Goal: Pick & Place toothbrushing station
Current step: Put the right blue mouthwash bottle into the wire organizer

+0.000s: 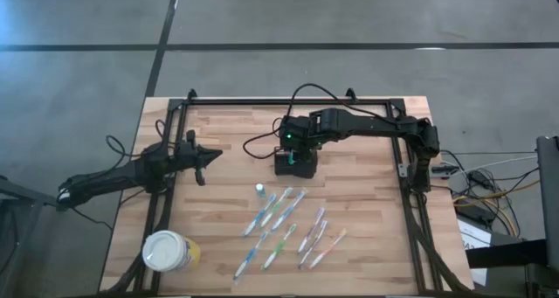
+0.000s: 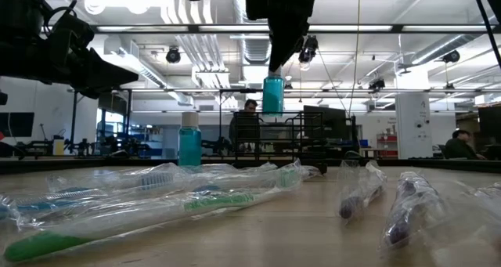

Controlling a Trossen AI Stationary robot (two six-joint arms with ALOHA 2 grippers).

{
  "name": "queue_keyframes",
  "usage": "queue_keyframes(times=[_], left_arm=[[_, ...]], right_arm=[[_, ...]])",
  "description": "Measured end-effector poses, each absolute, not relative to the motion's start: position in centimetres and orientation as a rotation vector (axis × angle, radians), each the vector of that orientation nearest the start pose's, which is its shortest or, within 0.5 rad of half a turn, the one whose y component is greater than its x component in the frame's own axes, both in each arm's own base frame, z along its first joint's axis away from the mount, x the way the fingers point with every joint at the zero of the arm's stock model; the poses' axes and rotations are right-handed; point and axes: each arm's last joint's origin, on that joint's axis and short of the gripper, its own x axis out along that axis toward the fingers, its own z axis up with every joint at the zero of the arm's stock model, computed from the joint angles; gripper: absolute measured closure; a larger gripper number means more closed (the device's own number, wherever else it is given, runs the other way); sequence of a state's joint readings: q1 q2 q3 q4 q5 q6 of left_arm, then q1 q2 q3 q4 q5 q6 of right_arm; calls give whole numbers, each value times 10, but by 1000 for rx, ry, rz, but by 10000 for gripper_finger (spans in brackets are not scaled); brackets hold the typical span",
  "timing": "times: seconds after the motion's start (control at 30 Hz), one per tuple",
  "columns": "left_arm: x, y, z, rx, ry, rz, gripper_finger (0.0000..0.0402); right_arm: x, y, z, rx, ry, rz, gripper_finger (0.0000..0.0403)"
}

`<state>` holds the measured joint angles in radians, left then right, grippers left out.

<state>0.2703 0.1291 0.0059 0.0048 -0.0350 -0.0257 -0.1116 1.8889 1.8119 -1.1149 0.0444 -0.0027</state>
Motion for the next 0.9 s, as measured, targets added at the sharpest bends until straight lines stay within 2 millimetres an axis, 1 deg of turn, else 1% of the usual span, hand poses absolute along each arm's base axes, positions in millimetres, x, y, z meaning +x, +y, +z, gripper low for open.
queue_keyframes(times=[0.63,0.73,0.9], left_arm=[[101,29,156,-41,114,306,396],[101,29,156,-41,114,306,396],[101,29,155,-41,115,305,396]], right_arm=[[390,-47,286,37,1163,-149,311],[392,-47,279,38,1166,-149,310],[399,-48,258,39,1230,-146,310]])
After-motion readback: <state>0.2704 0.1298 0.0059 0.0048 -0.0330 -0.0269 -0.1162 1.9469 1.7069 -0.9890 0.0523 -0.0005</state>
